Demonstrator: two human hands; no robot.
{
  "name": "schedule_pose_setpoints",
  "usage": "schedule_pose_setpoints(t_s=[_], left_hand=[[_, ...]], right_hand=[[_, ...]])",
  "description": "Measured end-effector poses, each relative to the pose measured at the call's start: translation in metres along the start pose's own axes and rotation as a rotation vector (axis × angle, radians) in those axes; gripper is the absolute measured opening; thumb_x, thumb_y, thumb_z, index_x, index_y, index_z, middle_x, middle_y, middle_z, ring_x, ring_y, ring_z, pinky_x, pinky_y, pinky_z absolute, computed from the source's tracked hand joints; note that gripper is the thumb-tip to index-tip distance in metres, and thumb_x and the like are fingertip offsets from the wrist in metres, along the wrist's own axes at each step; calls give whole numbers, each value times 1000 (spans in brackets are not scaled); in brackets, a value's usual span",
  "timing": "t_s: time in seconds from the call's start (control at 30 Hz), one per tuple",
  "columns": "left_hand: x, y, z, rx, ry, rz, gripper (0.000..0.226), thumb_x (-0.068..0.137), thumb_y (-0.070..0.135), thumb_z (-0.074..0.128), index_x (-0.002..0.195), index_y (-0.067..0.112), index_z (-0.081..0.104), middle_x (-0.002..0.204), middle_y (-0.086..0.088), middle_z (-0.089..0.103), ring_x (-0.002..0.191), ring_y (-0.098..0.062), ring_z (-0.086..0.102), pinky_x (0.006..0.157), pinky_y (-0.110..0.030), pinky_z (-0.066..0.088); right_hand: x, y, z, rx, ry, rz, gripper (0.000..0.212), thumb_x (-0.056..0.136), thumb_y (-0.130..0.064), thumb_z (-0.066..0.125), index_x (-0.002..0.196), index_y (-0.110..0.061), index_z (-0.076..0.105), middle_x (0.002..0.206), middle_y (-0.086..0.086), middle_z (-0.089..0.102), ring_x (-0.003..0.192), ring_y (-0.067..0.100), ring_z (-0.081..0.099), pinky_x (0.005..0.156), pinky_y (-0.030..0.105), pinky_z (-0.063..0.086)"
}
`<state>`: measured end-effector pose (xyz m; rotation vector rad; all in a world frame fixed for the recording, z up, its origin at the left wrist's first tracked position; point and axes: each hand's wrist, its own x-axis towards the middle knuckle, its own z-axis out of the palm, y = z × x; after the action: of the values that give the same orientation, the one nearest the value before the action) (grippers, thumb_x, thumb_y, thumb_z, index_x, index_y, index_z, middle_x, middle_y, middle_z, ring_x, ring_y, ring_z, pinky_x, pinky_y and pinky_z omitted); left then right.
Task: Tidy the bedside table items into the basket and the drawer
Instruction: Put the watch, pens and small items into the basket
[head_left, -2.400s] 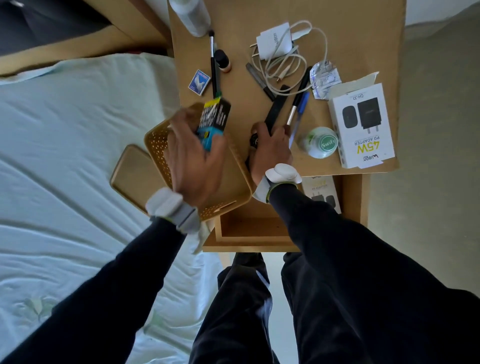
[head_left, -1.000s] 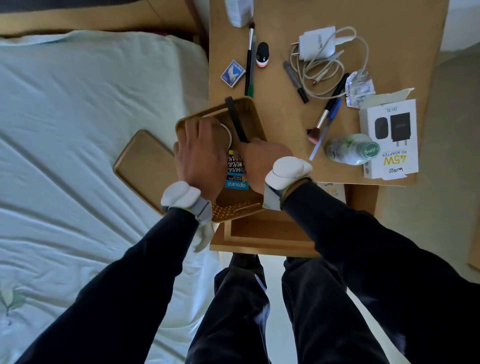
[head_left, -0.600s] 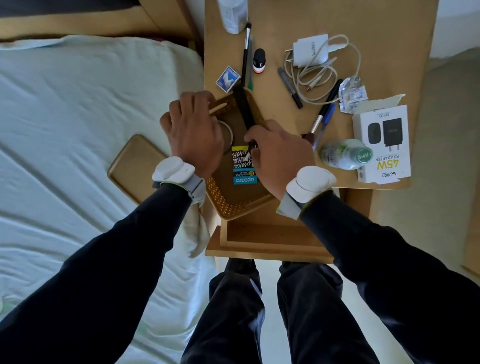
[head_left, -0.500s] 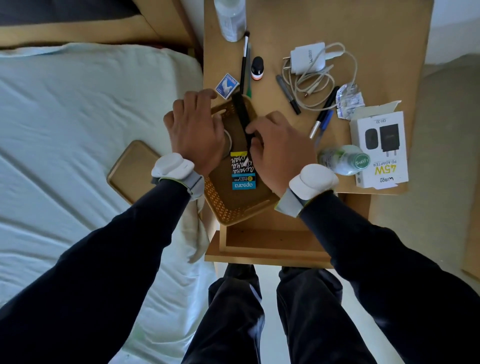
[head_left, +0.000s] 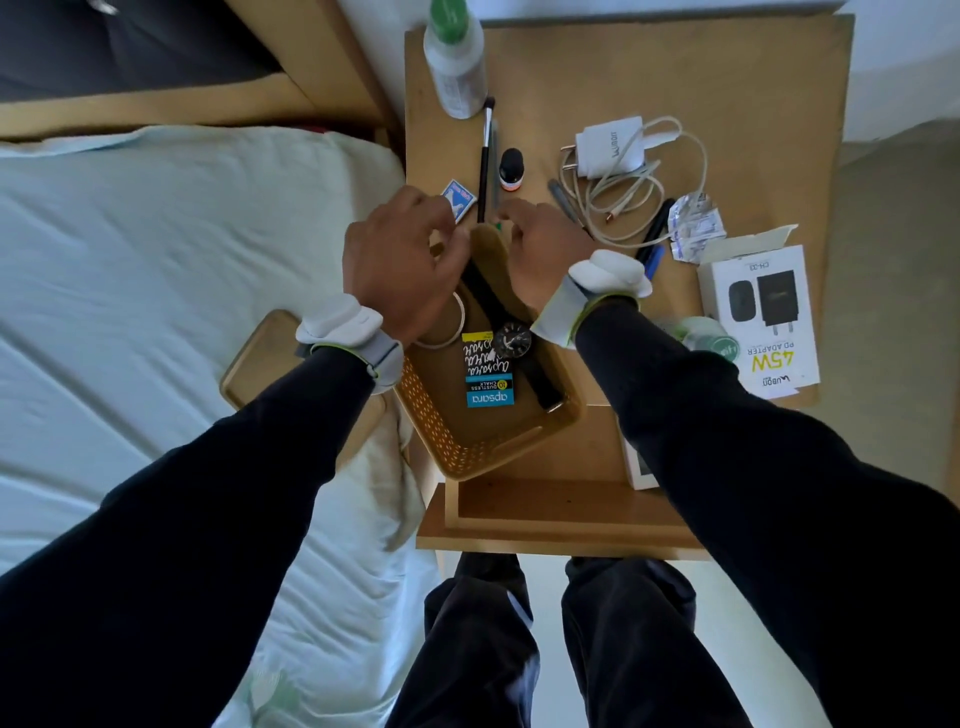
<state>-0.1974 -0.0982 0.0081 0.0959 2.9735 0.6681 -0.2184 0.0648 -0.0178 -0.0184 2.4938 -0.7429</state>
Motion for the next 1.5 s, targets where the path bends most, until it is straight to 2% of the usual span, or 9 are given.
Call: schedule_pose_setpoints(t_s=[0.13, 0.23, 0.33, 0.53, 0.67, 0.87, 1.13, 1.23, 1.5], left_hand=[[5, -9, -6, 52, -67, -44, 22, 87, 43, 54, 88, 21, 59, 103, 1, 59, 82, -19, 61, 73, -38, 49], [11, -9, -5, -5, -130, -101, 24, 81, 40, 58, 97, 23, 53, 105, 4, 59, 82, -19, 61, 74, -40, 51], [26, -8, -2, -92, -117, -191, 21, 85, 45, 56, 96, 26, 54, 102, 7, 62, 85, -12, 61, 67, -31, 49], [71, -9, 14, -108, -353, -323, 50, 82, 29, 71, 127, 32, 50, 126, -7, 51, 103, -22, 58, 83, -33, 51], [85, -12, 27, -2, -459, -334, 60, 77, 28, 77, 130, 30, 51, 131, -13, 47, 110, -31, 57, 91, -34, 50], [88, -14, 33, 209, -427, -234, 40, 81, 30, 68, 117, 18, 55, 120, -12, 54, 101, -31, 58, 76, -31, 40], [51, 11, -7, -389, -165, -443, 26, 87, 35, 61, 110, 23, 59, 88, 11, 62, 72, -1, 58, 66, -21, 49], [20, 24, -21, -541, -160, -475, 25, 90, 35, 60, 111, 22, 60, 88, 11, 61, 79, -3, 59, 75, -28, 54], [-84, 34, -10, -462, -197, -506, 25, 87, 33, 66, 110, 27, 57, 102, 13, 62, 80, 1, 62, 65, -17, 51]], right_hand=[[29, 1, -4, -21, -162, -13, 57, 90, -8, 54, 139, -36, 49, 128, 11, 55, 106, 33, 62, 74, 25, 40], [36, 2, -11, -121, -244, -50, 69, 86, -7, 59, 145, -37, 40, 139, 8, 44, 117, 33, 57, 92, 28, 44], [26, 4, -16, -192, -223, -107, 59, 93, -11, 50, 146, -35, 39, 147, 9, 33, 124, 32, 51, 100, 30, 40], [12, 18, -6, -208, -128, -88, 26, 88, -20, 53, 111, -31, 60, 125, 5, 47, 101, 36, 60, 81, 35, 49], [7, 23, -4, -135, -67, -70, 18, 86, -15, 57, 102, -23, 55, 120, 7, 52, 127, 36, 48, 93, 43, 48], [8, 20, -3, -135, 14, -7, 26, 91, -15, 52, 116, -10, 49, 123, 13, 56, 107, 35, 57, 81, 38, 42], [11, 24, 2, -138, 40, -2, 29, 93, -34, 53, 112, -11, 55, 133, 13, 52, 130, 30, 47, 95, 38, 42], [13, 26, 4, -141, 73, -7, 29, 94, -36, 50, 109, -11, 56, 130, 12, 55, 134, 25, 44, 98, 36, 41], [11, 22, 4, -36, 34, 163, 27, 75, -46, 45, 82, -22, 56, 107, 7, 67, 95, 30, 63, 78, 33, 46]])
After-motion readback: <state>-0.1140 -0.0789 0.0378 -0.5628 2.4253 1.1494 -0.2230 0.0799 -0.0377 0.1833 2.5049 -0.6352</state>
